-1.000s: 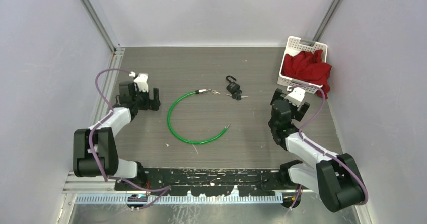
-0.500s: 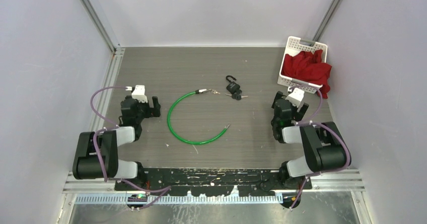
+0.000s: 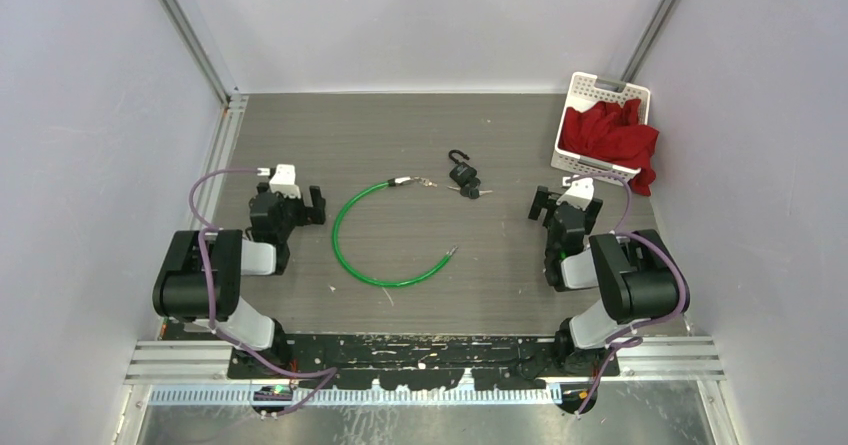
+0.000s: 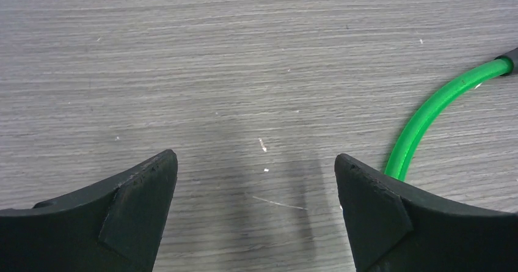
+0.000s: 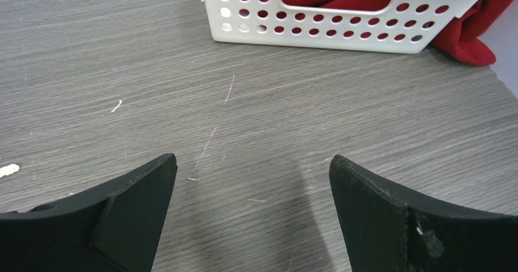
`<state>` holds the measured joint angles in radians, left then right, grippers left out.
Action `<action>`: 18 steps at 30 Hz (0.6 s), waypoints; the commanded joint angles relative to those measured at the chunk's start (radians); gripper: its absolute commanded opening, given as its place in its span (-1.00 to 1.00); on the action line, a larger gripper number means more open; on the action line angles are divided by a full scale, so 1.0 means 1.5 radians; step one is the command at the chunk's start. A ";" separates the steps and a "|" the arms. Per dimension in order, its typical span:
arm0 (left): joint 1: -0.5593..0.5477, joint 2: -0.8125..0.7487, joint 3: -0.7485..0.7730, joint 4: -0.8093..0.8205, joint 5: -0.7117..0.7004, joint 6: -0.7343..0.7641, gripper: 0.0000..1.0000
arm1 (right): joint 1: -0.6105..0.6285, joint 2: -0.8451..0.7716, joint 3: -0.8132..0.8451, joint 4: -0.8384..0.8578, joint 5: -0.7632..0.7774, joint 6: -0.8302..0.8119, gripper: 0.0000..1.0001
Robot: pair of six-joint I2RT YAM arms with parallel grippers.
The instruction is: Unlock with the key
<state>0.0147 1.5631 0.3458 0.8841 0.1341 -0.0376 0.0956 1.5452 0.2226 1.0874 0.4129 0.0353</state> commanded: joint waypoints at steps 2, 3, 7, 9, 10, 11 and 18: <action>-0.010 -0.016 0.017 0.006 -0.022 0.018 0.99 | -0.004 -0.001 -0.008 0.099 -0.035 -0.014 0.99; -0.010 -0.014 0.016 0.011 -0.022 0.018 0.99 | -0.003 -0.002 -0.008 0.096 -0.034 -0.015 0.99; -0.009 -0.014 0.016 0.014 -0.022 0.018 0.99 | -0.004 -0.001 -0.008 0.097 -0.034 -0.014 1.00; -0.009 -0.013 0.015 0.015 -0.022 0.018 0.99 | -0.003 -0.001 -0.009 0.099 -0.034 -0.015 0.99; -0.009 -0.013 0.015 0.015 -0.022 0.018 0.99 | -0.003 0.000 -0.009 0.099 -0.034 -0.015 0.99; -0.010 -0.012 0.016 0.015 -0.022 0.018 0.99 | -0.003 0.000 -0.007 0.098 -0.035 -0.016 0.99; -0.009 -0.012 0.016 0.015 -0.022 0.018 0.99 | -0.003 0.001 -0.002 0.090 -0.041 -0.013 1.00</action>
<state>0.0036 1.5627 0.3561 0.8696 0.1154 -0.0219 0.0921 1.5452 0.2150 1.1576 0.3626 0.0242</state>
